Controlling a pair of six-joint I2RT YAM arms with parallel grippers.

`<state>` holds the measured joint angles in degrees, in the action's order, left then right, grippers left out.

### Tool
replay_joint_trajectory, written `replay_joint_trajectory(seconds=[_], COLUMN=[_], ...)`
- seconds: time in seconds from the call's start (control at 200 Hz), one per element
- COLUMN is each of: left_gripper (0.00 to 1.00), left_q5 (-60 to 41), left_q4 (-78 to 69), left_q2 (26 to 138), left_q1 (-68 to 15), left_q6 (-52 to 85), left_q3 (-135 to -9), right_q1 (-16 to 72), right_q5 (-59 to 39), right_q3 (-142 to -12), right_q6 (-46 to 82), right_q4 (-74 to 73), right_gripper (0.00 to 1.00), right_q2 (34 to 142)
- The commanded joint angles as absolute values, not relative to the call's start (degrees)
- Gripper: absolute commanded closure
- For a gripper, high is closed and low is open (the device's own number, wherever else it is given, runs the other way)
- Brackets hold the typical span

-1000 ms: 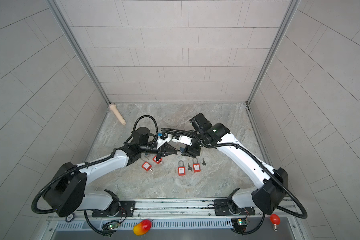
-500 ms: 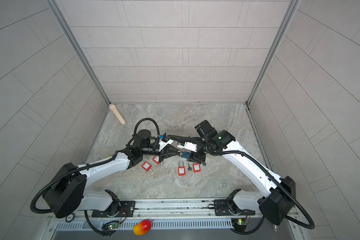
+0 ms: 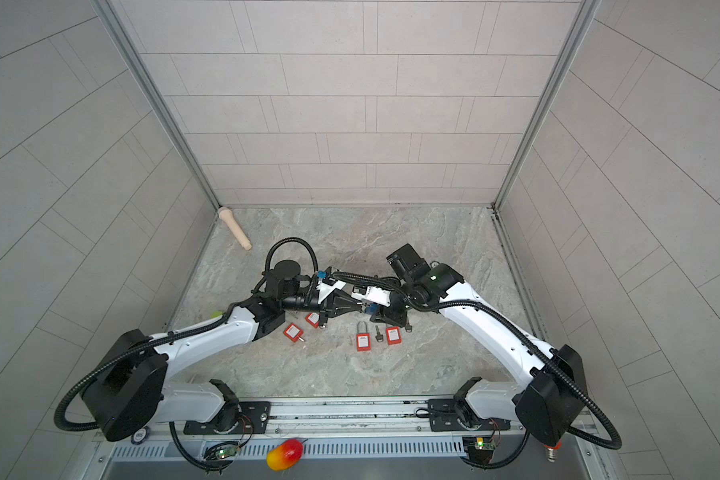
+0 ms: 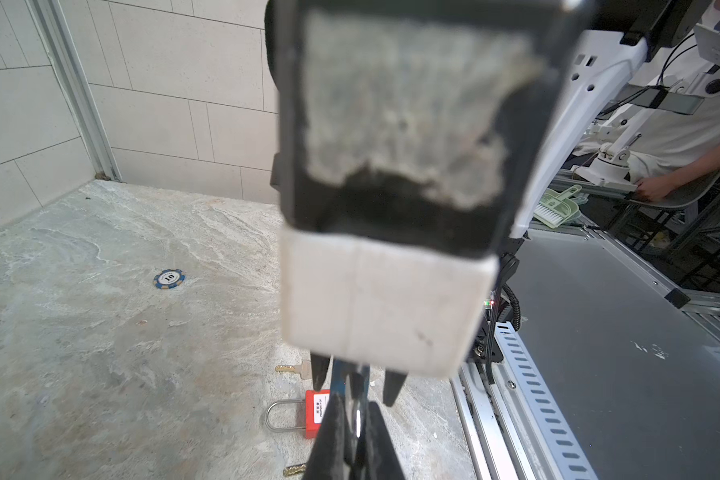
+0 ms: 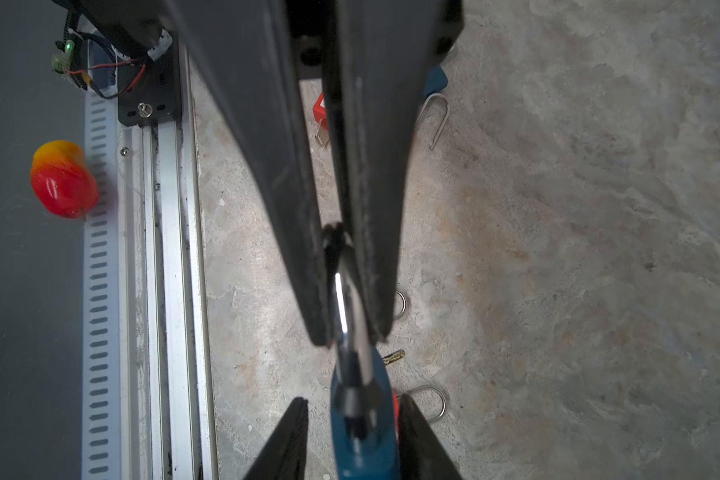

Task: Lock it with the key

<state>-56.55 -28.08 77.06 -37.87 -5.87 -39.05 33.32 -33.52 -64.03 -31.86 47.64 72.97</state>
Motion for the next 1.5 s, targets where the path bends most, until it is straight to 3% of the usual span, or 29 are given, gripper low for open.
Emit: replay_joint_trajectory(seconds=[0.0, 0.205, 0.29, 0.43, 1.096, 1.496], left_gripper=[1.0, 1.0, 0.66, 0.59, 0.93, 1.0], left_q5=[-58.1, -57.66, -56.41, -54.42, -55.6, -54.77], left_q4=[-32.45, -32.43, -30.69, -23.14, -19.96, -19.92], left_q2=[75.08, 75.17, 74.67, 71.53, 73.72, 74.32], left_q1=[-38.38, -38.4, -38.1, -37.6, -39.08, -40.47], left_q6=[-5.36, -5.3, -4.02, -8.89, -11.47, -12.61], left_q3=[-38.94, -39.02, -39.46, -38.74, -41.8, -41.22], right_q1=[33.05, 33.08, 33.14, 33.13, 34.21, 34.26], right_q5=[-35.1, -34.68, -34.59, -34.53, -37.31, -40.84], right_q3=[-63.01, -62.05, -62.12, -62.15, -63.72, -64.38], right_q6=[-32.57, -32.87, -32.76, -32.51, -32.47, -30.91], right_q4=[46.51, 46.49, 46.41, 46.32, 47.27, 44.17], right_gripper=[0.69, 0.86, 0.87, 0.88, 0.94, 1.0], right_q2=[71.09, 69.54, 69.0, 68.03, 69.29, 69.5])
